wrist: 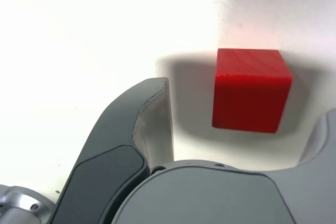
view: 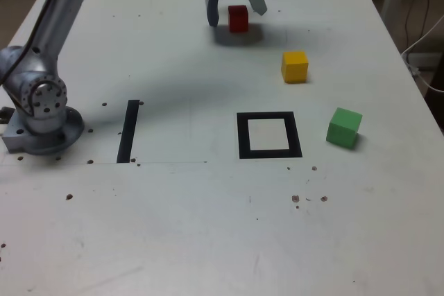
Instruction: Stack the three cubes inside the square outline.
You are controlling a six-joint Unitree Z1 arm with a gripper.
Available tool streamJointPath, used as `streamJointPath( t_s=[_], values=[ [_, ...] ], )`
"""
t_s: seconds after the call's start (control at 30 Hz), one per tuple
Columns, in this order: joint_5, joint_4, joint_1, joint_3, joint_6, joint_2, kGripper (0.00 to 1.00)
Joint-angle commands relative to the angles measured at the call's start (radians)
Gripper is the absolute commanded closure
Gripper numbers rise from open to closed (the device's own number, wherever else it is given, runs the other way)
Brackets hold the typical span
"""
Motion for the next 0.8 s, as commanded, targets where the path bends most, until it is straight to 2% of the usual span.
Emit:
streamJointPath(
  t_s=[0.0, 0.2, 0.33, 0.77],
  values=[
    [0.002, 0.023, 0.003, -0.031, 0.010, 0.030, 0.25],
    [0.016, 0.024, -0.002, -0.066, 0.029, 0.051, 0.56],
    [0.014, 0.020, -0.006, -0.077, 0.045, 0.056, 0.69],
    [0.011, 0.024, -0.010, -0.079, 0.047, 0.065, 0.69]
  ],
)
